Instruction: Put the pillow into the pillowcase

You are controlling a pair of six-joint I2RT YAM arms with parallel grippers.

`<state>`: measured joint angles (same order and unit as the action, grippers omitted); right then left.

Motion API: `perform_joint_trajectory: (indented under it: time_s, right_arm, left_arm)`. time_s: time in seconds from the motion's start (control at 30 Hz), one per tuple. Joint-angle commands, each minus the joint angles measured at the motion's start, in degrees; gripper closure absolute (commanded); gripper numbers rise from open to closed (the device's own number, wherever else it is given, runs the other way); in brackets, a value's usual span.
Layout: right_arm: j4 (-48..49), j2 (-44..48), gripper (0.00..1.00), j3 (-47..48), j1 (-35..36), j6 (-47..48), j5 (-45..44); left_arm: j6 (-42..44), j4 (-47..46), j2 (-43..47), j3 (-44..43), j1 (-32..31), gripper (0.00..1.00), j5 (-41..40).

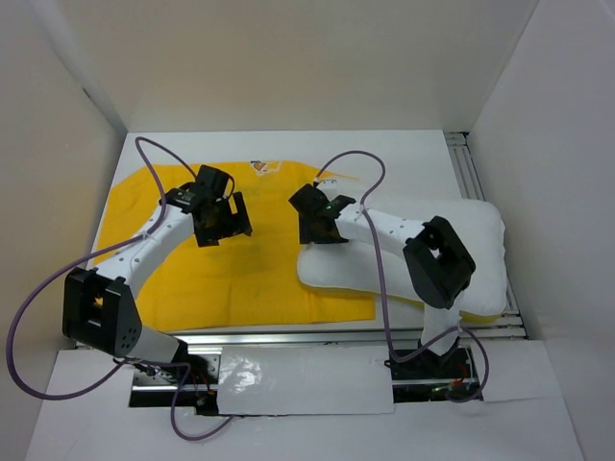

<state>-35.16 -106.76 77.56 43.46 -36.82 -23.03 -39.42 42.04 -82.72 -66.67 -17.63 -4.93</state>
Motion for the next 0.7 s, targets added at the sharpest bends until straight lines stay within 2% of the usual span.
perform_joint_trajectory:
  time_s: [0.0,0.03,0.07,0.1,0.23,0.3,0.5,0.57,0.67]
  right_arm:
    - [1.0,-1.4,0.56,-2.8,-0.3,-3.0,-0.9]
    - [1.0,-1.4,0.56,-2.9,-0.3,-3.0,-0.9]
    - [1.0,0.6,0.97,-2.9,-1.0,-3.0,-2.4]
    - [0.2,1.9,1.0,-2.9,-1.0,-2.2,-2.9]
    - [-1.6,10.6,1.0,-0.8,-3.3,2.0,-4.7]
    - [-1.1,17.2,1.0,-1.5,-5.0,5.3,-3.3]
    - [0.5,31.6,1.0,-4.1,-15.8,11.9,7.4]
    - [-0.1,33.7,1.0,-4.9,-20.2,14.1,10.2]
    - [-2.1,35.7,1.0,-5.4,-25.6,16.0,15.0]
  left_arm:
    - [0.3,-0.3,2.1,-0.1,0.8,0.02,-0.9]
    - [0.3,-0.3,2.1,-0.1,0.8,0.02,-0.9]
    - [0.9,-0.3,2.1,-0.1,0.8,0.02,-0.9]
    - [0.9,-0.9,2.1,-0.6,0.8,0.02,-0.2]
    - [0.8,-2.3,0.9,-2.8,-1.9,0.02,-0.5]
    - [0.8,-2.3,-2.1,-5.9,-5.5,0.04,-1.0]
    - [0.8,-2.3,-13.6,-16.7,-14.9,0.15,-1.0]
    - [0.3,-2.3,-18.4,-19.0,-16.4,0.16,-1.0]
    - [-0.7,-2.3,-24.2,-22.8,-18.3,0.24,-3.5]
